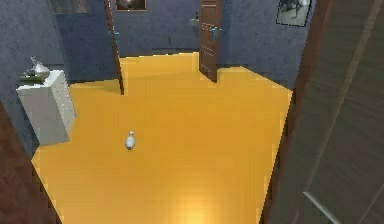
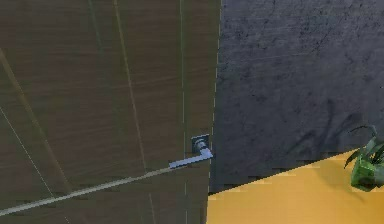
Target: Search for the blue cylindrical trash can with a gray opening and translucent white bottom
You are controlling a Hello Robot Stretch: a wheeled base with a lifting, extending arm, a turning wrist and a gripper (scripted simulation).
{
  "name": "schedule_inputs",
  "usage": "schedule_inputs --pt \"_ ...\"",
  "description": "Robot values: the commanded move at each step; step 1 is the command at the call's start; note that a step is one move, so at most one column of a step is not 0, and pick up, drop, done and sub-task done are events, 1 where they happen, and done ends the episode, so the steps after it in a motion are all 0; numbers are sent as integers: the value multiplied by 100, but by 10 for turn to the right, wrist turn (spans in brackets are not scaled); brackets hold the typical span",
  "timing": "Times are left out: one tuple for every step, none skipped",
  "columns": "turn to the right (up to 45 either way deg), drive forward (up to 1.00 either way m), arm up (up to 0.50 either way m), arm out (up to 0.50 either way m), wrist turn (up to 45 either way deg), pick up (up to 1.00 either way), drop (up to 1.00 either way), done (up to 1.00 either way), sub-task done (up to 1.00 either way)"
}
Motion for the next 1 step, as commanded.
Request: schedule_inputs --pt "-60 0 0 0 0 0 0 0 0"
